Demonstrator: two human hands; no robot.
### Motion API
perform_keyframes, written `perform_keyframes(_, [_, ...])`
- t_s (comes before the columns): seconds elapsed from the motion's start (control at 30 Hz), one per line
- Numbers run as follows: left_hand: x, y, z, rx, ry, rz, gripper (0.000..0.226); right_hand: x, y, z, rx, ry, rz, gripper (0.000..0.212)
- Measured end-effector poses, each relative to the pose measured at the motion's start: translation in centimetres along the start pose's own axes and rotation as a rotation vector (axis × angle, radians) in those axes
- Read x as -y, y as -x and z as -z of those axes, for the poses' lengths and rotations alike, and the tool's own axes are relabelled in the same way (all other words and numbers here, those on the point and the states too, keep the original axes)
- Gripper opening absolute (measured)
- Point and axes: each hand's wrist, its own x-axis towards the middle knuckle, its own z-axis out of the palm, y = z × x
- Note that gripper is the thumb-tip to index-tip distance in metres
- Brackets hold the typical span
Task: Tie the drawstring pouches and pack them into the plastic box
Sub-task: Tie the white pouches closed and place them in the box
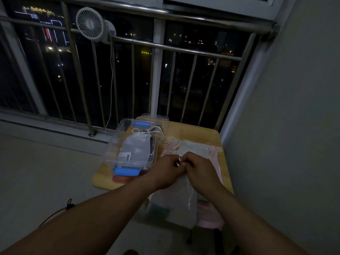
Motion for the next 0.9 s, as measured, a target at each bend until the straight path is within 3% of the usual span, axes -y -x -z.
perform_keyframes(0.2, [-0.6, 0.1, 0.5, 0.041, 0.186, 0.108, 0.019, -0.4, -0.1, 0.4, -0.024, -0.169, -0.064, 0.020])
perform_keyframes(0.43, [-0.5, 0.2, 1.4, 0.114, 0.275, 0.125, 0.021, -0.7, -0.3, 1.1, 0.050, -0.515, -0.276, 0.012])
perform_keyframes(0.63, [-0.1, 0.8, 1.5, 0.029, 0.155, 0.107, 0.022, -2.4, -0.4, 0.9, -0.116, -0.511, -0.377, 0.017])
perform_keyframes(0.9, [0.1, 0.6, 1.4, -0.043, 0.154, 0.102, 0.024, -2.5, -0.9, 0.3, -0.222, -0.530, -0.379, 0.018])
